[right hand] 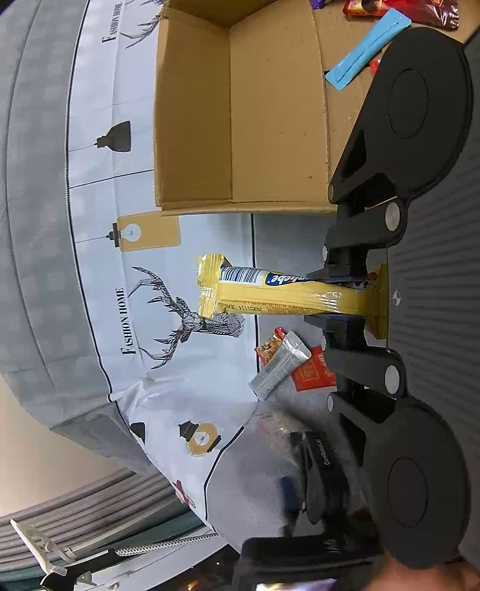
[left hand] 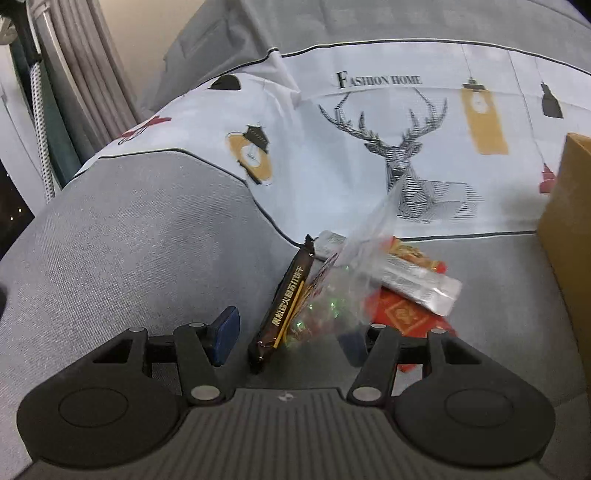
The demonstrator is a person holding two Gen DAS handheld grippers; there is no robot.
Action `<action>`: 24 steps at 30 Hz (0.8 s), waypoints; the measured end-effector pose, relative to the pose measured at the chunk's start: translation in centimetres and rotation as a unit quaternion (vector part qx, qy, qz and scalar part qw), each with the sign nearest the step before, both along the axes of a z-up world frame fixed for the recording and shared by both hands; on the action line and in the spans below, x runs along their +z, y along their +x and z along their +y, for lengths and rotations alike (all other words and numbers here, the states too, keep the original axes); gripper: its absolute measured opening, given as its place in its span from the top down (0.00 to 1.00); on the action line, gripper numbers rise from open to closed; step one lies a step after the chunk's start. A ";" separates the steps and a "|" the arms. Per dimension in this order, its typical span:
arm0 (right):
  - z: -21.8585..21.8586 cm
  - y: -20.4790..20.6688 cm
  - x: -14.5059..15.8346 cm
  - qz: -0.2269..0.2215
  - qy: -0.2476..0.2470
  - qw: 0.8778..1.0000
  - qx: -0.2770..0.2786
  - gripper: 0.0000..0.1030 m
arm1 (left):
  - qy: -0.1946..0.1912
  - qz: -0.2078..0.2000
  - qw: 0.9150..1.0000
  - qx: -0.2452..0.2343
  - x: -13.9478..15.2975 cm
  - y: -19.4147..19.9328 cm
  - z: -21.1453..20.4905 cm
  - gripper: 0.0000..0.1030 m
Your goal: Organize snacks
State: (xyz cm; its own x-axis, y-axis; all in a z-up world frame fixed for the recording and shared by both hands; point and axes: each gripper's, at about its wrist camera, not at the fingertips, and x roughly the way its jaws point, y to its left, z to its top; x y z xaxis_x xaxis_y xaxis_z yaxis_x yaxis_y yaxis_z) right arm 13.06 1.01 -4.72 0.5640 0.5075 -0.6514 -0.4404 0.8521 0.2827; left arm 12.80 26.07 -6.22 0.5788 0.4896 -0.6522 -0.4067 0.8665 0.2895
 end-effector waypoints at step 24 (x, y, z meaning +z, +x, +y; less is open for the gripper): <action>-0.4 -1.0 1.9 -0.034 0.023 0.999 -0.001 0.84 | -0.098 -0.169 0.981 -0.019 7.5 -3.6 -1.5 0.90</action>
State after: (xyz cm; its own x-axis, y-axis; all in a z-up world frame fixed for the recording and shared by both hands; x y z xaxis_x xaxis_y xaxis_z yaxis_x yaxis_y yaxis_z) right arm 12.07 0.60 -2.85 0.6065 0.5356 -0.5876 -0.4588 0.8394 0.2916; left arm 9.24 24.56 1.29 0.7934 0.3487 -0.4989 -0.4179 0.9080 -0.0299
